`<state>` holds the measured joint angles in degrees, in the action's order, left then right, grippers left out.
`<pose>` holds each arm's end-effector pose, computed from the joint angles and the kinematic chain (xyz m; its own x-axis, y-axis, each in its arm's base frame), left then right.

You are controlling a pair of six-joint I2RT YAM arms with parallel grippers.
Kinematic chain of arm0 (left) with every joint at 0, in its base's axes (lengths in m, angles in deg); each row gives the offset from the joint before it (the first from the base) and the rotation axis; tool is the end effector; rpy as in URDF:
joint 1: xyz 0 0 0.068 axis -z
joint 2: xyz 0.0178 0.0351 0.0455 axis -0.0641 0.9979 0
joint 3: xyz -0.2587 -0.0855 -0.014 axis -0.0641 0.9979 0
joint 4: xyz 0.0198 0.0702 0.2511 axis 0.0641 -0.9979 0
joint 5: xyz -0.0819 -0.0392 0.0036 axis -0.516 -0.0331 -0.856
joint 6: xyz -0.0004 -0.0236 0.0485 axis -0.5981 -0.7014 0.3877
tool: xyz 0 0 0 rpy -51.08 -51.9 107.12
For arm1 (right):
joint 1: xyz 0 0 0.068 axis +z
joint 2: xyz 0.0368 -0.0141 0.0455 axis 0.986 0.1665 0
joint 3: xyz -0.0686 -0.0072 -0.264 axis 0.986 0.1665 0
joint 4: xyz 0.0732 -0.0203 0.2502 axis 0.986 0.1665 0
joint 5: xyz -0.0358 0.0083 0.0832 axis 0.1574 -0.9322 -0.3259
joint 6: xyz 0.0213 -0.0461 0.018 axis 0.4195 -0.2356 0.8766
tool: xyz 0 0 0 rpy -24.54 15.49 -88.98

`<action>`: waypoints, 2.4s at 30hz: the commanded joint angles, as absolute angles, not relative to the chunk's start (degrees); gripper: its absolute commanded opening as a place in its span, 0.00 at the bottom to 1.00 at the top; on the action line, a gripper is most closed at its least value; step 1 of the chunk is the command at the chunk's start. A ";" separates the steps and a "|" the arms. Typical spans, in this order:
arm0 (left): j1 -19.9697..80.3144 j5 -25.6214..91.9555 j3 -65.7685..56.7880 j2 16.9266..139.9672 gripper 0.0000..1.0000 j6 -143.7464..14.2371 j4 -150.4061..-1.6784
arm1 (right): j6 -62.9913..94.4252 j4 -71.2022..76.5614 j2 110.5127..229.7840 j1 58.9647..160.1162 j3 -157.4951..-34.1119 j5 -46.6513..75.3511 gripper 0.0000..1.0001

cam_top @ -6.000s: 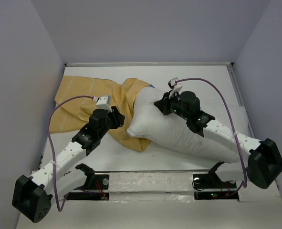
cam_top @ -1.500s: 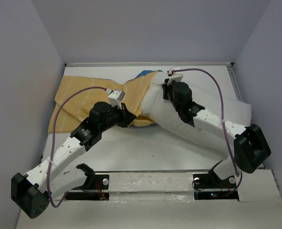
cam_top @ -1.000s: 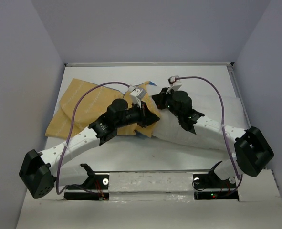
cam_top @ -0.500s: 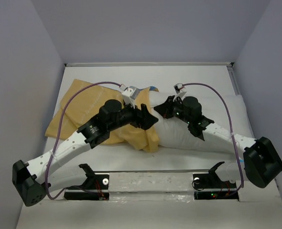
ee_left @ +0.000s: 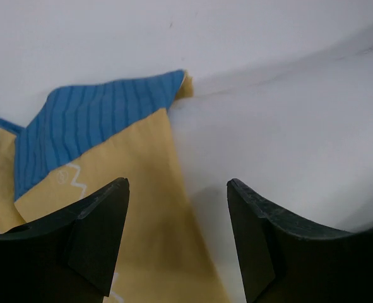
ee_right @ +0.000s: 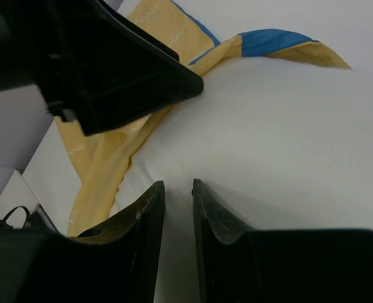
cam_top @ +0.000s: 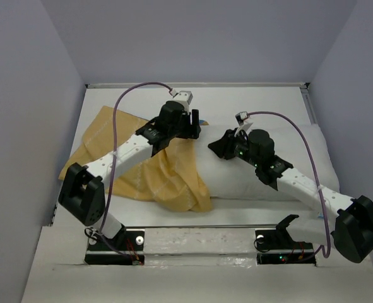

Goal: Put the pillow into the pillowcase

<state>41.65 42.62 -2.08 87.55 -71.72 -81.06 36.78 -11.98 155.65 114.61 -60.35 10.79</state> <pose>0.2775 -0.2155 0.3387 -0.4174 -0.0776 -0.9054 0.4923 0.8181 -0.2971 0.2176 0.1562 0.2774 -0.4873 0.2234 -0.8442 -0.5435 0.6791 0.4934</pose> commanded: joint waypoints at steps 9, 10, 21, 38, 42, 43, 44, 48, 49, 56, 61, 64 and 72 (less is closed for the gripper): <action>40.94 48.55 -6.50 93.65 0.70 -68.56 -83.24 | 32.37 -5.13 152.70 115.22 -61.56 13.38 0.37; 40.76 48.11 -6.50 94.09 0.67 -68.47 -83.16 | 31.76 -4.25 152.87 115.22 -62.70 13.46 0.39; 40.06 44.68 -7.64 98.93 0.14 -69.61 -79.74 | 11.30 7.44 164.81 115.22 -77.29 16.81 0.89; 40.14 15.25 -7.99 87.78 0.00 -85.42 -61.29 | 23.03 -19.10 160.71 115.22 -68.10 -10.17 0.00; 41.98 11.72 -8.87 85.66 0.00 -88.94 -58.81 | 32.53 -39.02 159.90 115.22 -60.79 -6.43 0.00; 42.69 11.55 -8.87 85.22 0.00 -89.47 -58.29 | 34.37 -42.44 160.34 115.22 -59.64 -4.14 0.00; 43.65 11.46 -8.70 84.61 0.00 -90.78 -57.59 | 38.31 -51.26 162.17 115.22 -58.15 -2.63 0.00; 47.00 10.58 -7.47 84.34 0.00 -95.79 -49.87 | 47.29 -69.42 169.63 115.22 -54.27 2.65 0.00; 47.61 10.67 -8.08 84.69 0.00 -96.58 -49.32 | 50.36 -72.68 171.40 116.09 -53.40 4.66 0.00; 49.55 9.60 -10.11 87.60 0.03 -97.31 -51.32 | 48.11 -70.29 168.80 118.65 -49.89 21.96 0.00; 47.88 30.05 -6.15 85.75 0.85 -85.71 -65.20 | 48.89 -45.94 160.00 116.81 -53.73 39.92 0.00; 47.97 37.28 -3.35 82.42 0.99 -81.66 -67.51 | 51.52 -35.29 161.31 112.24 -58.13 38.34 0.00; 52.36 57.75 18.77 61.86 0.89 -81.29 -70.67 | 46.00 -18.58 167.28 107.14 -71.92 37.81 0.00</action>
<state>49.56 44.83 10.53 71.14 -82.56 -70.16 48.34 -25.53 166.63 108.71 -63.83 33.65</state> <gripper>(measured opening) 0.955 0.045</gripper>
